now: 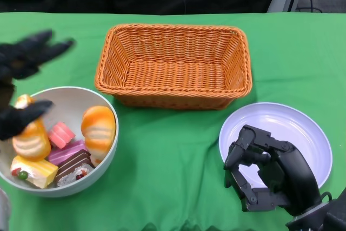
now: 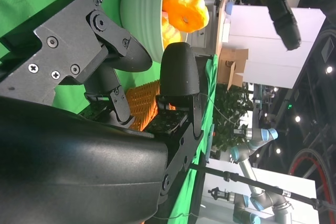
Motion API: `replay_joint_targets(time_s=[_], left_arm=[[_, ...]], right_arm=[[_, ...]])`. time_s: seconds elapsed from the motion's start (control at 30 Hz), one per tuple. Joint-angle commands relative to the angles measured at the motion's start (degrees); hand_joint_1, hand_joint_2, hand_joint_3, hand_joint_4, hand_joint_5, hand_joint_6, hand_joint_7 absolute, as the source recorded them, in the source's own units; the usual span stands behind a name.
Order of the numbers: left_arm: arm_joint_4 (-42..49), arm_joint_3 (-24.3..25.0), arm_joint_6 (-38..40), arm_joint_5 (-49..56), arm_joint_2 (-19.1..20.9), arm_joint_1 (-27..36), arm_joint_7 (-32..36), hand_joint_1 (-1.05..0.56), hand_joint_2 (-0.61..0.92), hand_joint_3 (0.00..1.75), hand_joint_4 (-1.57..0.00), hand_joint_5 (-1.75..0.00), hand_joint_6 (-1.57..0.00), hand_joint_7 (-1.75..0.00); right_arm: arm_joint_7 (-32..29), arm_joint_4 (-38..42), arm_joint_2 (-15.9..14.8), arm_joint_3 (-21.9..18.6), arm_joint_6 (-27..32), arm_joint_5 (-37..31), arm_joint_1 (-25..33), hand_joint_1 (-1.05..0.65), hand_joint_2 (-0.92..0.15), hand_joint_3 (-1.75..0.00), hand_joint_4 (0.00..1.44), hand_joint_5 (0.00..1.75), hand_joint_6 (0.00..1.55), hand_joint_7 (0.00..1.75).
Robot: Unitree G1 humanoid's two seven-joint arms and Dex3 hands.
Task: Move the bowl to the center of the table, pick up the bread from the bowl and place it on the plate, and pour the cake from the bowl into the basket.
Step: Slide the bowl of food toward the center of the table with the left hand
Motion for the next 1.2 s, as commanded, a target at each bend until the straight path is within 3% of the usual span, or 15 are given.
replay_joint_targets(time_s=[0.03,0.33,0.6,0.83,1.2], left_arm=[[3.5,3.2,-1.1,1.2,2.6,-2.2,3.4,-0.66,0.92,0.16,-0.58,0.0,-0.6,0.0],[15.7,7.6,-5.6,5.0,6.4,-7.3,8.6,-0.63,0.92,0.21,-0.57,0.0,-0.54,0.0],[27.0,6.5,-10.7,18.7,11.1,-9.1,21.0,-0.61,0.92,0.26,-0.54,0.0,-0.49,0.0],[37.8,1.5,-4.1,28.5,14.0,-10.9,31.8,-0.71,0.92,0.31,-0.52,0.0,-0.47,0.0],[43.5,-1.7,4.7,30.0,12.5,-12.3,34.4,-0.71,0.92,0.31,-0.56,-0.01,-0.47,0.0]], right_arm=[[0.2,0.4,-0.1,-0.3,0.4,0.9,-0.2,-0.02,-0.44,-1.26,0.76,1.71,0.63,1.47],[0.2,0.1,-0.2,-0.4,0.8,0.8,0.0,-0.03,-0.45,-1.25,0.75,1.71,0.63,1.46],[0.2,0.4,0.0,-0.6,0.5,0.7,-0.2,-0.01,-0.44,-1.27,0.76,1.7,0.63,1.46],[0.0,0.5,0.0,-0.6,0.3,0.4,-0.3,-0.01,-0.43,-1.29,0.76,1.71,0.64,1.46],[0.3,0.7,0.2,-0.7,-0.1,0.7,-0.1,-0.02,-0.42,-1.3,0.76,1.71,0.63,1.47]])
